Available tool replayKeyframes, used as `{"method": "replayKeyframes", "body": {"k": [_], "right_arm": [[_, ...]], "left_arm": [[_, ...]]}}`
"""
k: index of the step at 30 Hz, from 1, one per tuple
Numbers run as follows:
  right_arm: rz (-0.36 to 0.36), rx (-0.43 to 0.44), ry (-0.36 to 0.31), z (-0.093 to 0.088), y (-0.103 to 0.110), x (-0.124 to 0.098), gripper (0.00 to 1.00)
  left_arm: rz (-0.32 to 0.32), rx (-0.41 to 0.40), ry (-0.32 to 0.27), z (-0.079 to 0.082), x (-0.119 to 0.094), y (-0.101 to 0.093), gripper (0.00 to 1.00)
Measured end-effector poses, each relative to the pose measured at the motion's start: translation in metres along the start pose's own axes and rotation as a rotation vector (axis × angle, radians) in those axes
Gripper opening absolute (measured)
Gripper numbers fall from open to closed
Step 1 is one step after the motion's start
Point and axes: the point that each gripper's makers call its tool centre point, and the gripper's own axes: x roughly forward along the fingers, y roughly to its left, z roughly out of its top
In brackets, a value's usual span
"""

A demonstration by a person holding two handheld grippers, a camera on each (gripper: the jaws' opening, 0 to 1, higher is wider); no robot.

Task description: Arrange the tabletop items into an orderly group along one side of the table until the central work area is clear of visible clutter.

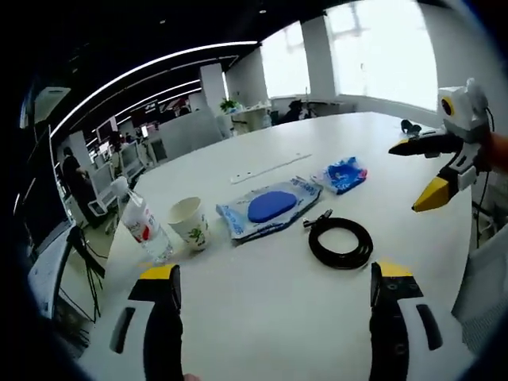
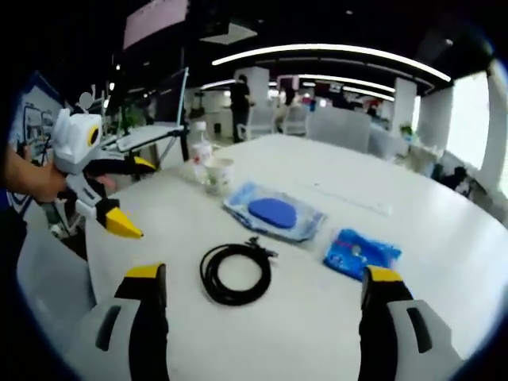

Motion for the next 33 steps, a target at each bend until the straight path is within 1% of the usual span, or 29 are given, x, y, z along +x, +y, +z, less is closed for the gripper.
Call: {"method": "replayKeyframes", "body": {"k": [2,3,4,5,7,11,14,17,21,26,27,29,31,33], "right_arm": [[-0.008,0.034,0.0,-0.003,0.002,-0.006,1.0],[-0.011,0.041,-0.021,-0.001,0.003,-0.009,1.0],[-0.015,0.041,-0.051,0.003,0.005,-0.013,1.0],[-0.014,0.044,-0.046,0.001,0.006,-0.015,1.0],[-0.008,0.06,-0.048,-0.001,0.01,-0.017,1.0],[-0.006,0.05,-0.049,-0.005,0.019,-0.021,1.0],[-0.012,0.049,-0.051,-0.008,0.022,-0.023,1.0],[-0.022,0.044,-0.041,-0.014,0.024,-0.027,1.0],[-0.048,0.028,-0.029,-0.021,0.018,-0.032,1.0],[-0.076,0.057,-0.003,-0.032,0.006,-0.04,1.0],[-0.079,0.056,-0.003,-0.032,0.005,-0.041,1.0],[-0.089,0.067,-0.028,-0.028,0.002,-0.045,1.0],[-0.094,0.079,-0.039,-0.027,0.0,-0.047,1.0],[-0.095,0.077,-0.037,-0.028,0.0,-0.047,1.0]], "left_arm": [[0.016,-0.011,-0.021,0.001,-0.007,0.002,0.99],[0.017,-0.02,-0.031,0.001,-0.01,0.002,0.99],[0.023,-0.024,-0.054,0.004,-0.015,0.002,0.99],[0.022,-0.021,-0.056,0.003,-0.018,0.002,0.99],[0.004,-0.01,-0.056,0.0,-0.023,-0.002,0.99],[0.01,-0.001,-0.042,-0.012,-0.033,-0.003,0.99],[0.024,-0.047,-0.031,-0.023,-0.04,-0.002,0.99],[0.04,-0.055,-0.027,-0.028,-0.046,-0.001,0.99],[0.056,-0.062,-0.033,-0.028,-0.055,-0.001,0.99],[0.079,-0.061,-0.034,-0.033,-0.062,0.007,0.99],[0.084,-0.054,-0.03,-0.035,-0.063,0.008,0.99],[0.095,-0.042,-0.012,-0.041,-0.063,0.012,0.99],[0.105,-0.058,0.01,-0.049,-0.064,0.015,0.99],[0.113,-0.077,0.005,-0.049,-0.066,0.016,0.99]]}}
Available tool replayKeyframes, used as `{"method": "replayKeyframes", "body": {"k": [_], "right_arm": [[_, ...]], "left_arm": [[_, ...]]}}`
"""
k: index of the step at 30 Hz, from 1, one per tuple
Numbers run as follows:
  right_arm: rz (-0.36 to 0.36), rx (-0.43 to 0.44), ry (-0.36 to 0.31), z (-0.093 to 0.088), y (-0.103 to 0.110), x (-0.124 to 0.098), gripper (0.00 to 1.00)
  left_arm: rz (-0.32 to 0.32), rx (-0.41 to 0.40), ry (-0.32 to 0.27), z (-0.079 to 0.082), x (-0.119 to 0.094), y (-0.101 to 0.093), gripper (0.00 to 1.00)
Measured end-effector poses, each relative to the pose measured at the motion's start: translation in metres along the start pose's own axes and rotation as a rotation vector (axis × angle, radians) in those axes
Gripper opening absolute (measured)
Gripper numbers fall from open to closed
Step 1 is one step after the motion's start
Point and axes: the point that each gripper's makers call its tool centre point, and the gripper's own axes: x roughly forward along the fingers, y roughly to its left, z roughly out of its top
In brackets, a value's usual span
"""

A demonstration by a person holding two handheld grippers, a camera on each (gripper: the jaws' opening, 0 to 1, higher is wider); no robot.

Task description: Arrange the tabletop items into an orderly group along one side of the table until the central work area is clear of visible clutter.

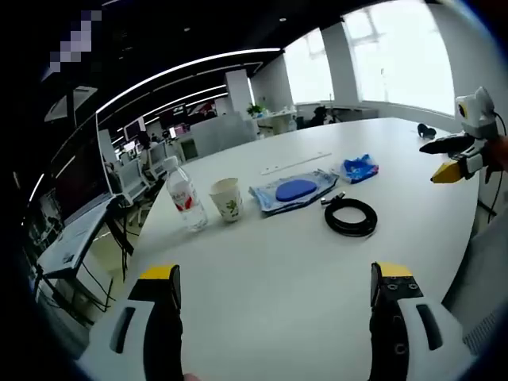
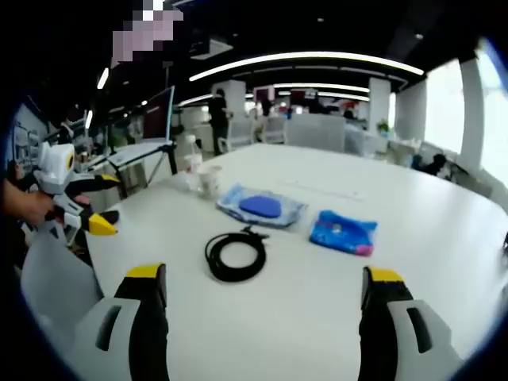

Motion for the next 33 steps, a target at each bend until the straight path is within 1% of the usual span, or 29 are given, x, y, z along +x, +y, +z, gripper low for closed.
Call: {"method": "replayKeyframes", "body": {"k": [3,5,6,7,11,14,18,21,25,30,33], "right_arm": [[0.004,-0.028,0.011,-0.002,0.002,0.0,1.0],[0.008,-0.024,0.012,-0.002,0.003,0.0,1.0],[0.015,0.018,0.003,0.0,0.005,0.001,1.0],[0.017,0.033,0.0,0.001,0.006,0.002,1.0],[0.019,0.033,0.0,0.003,0.007,0.003,1.0],[0.017,0.046,-0.002,0.004,0.007,0.002,1.0],[0.014,0.053,-0.002,0.002,0.008,-0.003,1.0],[0.017,0.05,0.009,-0.003,0.01,-0.005,1.0],[0.025,0.033,0.016,-0.007,0.017,-0.009,1.0],[0.026,0.038,0.021,-0.011,0.019,-0.011,1.0],[0.028,0.038,0.02,-0.013,0.02,-0.013,1.0]], "left_arm": [[0.006,-0.027,-0.008,0.001,-0.001,-0.001,0.99],[0.005,-0.027,-0.012,0.003,-0.001,-0.003,0.99],[0.005,-0.031,-0.017,0.003,0.0,-0.004,0.99],[0.003,-0.04,-0.02,0.004,0.0,-0.005,0.99],[0.001,-0.054,-0.021,0.005,-0.001,-0.009,0.99],[-0.011,-0.024,-0.006,0.004,0.0,-0.013,0.99],[-0.017,-0.026,-0.01,0.008,-0.002,-0.015,0.99],[-0.019,-0.025,-0.017,0.011,-0.003,-0.017,0.99],[-0.023,-0.023,-0.015,0.011,-0.006,-0.02,0.99],[-0.026,-0.022,-0.01,0.009,-0.007,-0.023,0.99],[-0.03,-0.017,-0.01,0.011,-0.008,-0.024,0.99]]}}
